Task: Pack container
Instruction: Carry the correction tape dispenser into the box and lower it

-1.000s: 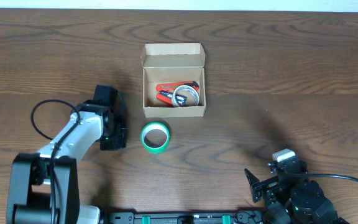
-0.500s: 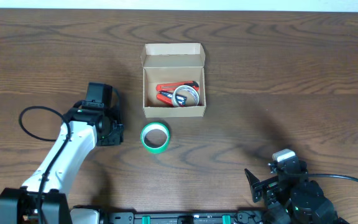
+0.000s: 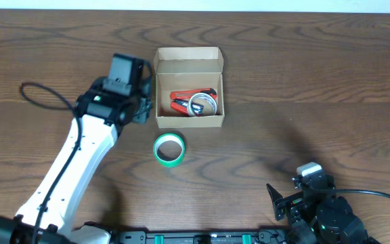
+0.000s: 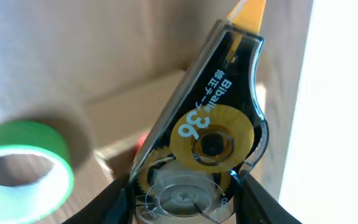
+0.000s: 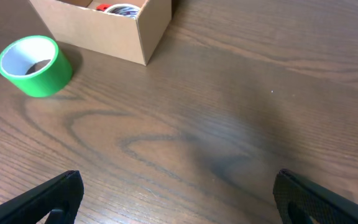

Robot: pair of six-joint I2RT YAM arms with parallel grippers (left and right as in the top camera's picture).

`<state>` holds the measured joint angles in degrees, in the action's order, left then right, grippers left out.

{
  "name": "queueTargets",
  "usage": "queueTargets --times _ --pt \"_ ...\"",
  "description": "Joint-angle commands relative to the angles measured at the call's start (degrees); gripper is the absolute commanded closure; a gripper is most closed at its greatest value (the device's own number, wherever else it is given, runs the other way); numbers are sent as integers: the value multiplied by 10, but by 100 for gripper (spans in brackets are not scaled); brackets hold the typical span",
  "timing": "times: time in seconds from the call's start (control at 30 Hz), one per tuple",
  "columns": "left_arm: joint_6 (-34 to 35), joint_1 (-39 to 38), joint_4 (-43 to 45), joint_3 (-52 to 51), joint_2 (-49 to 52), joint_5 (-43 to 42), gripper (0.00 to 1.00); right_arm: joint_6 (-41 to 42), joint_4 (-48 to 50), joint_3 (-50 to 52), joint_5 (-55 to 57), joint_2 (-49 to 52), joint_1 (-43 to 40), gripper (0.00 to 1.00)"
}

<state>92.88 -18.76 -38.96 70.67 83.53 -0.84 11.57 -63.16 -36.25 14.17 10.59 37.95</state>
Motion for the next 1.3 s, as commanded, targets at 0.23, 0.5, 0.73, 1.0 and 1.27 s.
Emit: queueTargets --times 0.23,0.5,0.73,1.0,1.27 --pt "-13 -105 -2 156 160 28 59 6 1 1 6 -5 4 1" --pt "49 -120 -2 184 243 3 63 6 1 1 6 -5 4 1" --pt "124 -120 -2 184 286 6 64 6 1 1 6 -5 4 1" --pt "186 -120 -2 184 326 -9 64 6 1 1 6 -5 4 1" --pt "203 -120 -3 184 341 -11 58 6 1 1 6 -5 4 1"
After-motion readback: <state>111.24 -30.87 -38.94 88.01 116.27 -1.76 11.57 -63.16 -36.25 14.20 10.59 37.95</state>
